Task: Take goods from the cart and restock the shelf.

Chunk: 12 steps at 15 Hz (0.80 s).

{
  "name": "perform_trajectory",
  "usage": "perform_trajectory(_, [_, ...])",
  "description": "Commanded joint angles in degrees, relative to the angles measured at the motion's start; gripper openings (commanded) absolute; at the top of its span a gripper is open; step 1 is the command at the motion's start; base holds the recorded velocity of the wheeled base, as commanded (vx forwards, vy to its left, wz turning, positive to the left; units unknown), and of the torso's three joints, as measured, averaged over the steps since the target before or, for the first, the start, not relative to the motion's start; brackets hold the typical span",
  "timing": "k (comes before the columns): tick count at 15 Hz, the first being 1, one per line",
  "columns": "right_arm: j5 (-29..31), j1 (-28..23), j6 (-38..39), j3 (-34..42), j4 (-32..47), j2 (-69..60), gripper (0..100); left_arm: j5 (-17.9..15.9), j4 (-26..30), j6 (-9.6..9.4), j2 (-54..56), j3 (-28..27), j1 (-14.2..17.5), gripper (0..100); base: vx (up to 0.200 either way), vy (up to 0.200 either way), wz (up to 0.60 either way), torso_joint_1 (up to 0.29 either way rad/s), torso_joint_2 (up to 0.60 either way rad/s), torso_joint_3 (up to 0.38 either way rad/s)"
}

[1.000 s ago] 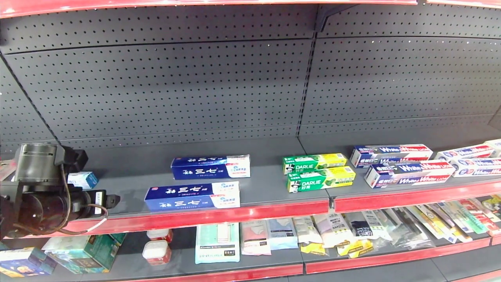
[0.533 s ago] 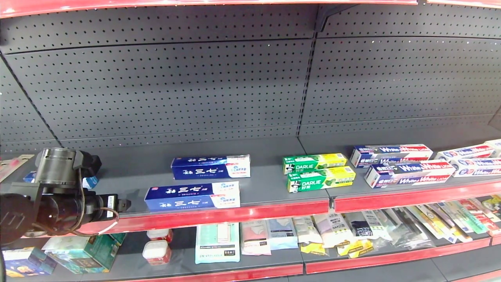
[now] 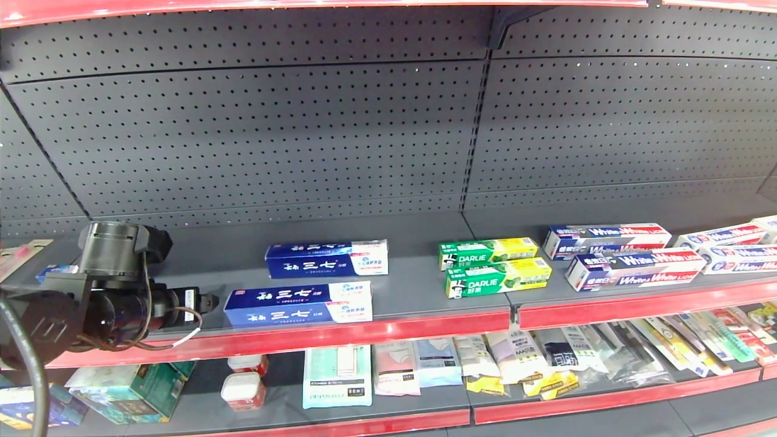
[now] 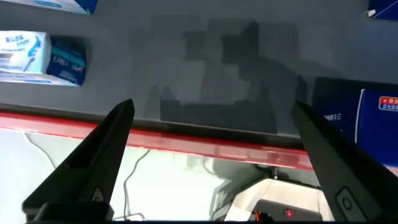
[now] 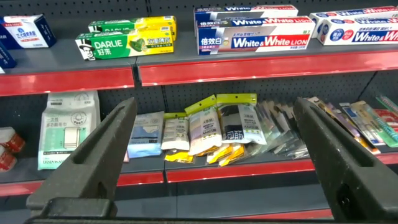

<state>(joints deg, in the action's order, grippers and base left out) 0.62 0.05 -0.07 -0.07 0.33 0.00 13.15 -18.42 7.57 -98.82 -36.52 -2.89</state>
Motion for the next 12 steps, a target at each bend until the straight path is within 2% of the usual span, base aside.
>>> perform_trajectory(1, [0.0, 0.0, 0.0, 0.0, 0.0, 0.1, 100, 0.0, 0.1, 0.25, -1.3, -1.0, -0.9, 100, 0.000, 0.000, 0.00, 0.000, 0.00, 0.000])
perform_trajectory(2, [0.0, 0.0, 0.0, 0.0, 0.0, 0.1, 100, 0.0, 0.1, 0.52, -1.4, -1.4, -1.1, 100, 0.000, 0.000, 0.00, 0.000, 0.00, 0.000])
perform_trajectory(3, [0.0, 0.0, 0.0, 0.0, 0.0, 0.1, 100, 0.1, 0.1, 1.83, -1.8, -2.1, -2.1, 100, 0.000, 0.000, 0.00, 0.000, 0.00, 0.000])
perform_trajectory(4, [0.0, 0.0, 0.0, 0.0, 0.0, 0.1, 100, 0.1, 0.1, 1.83, -1.8, -2.1, -2.1, 100, 0.000, 0.000, 0.00, 0.000, 0.00, 0.000])
perform_trajectory(5, [0.0, 0.0, 0.0, 0.0, 0.0, 0.1, 100, 0.1, 0.1, 2.62, -2.0, -2.4, -3.1, 100, 0.000, 0.000, 0.00, 0.000, 0.00, 0.000])
perform_trajectory(12, [0.0, 0.0, 0.0, 0.0, 0.0, 0.1, 100, 0.4, 0.1, 2.71, -2.1, -2.4, -4.1, 100, 0.000, 0.000, 0.00, 0.000, 0.00, 0.000])
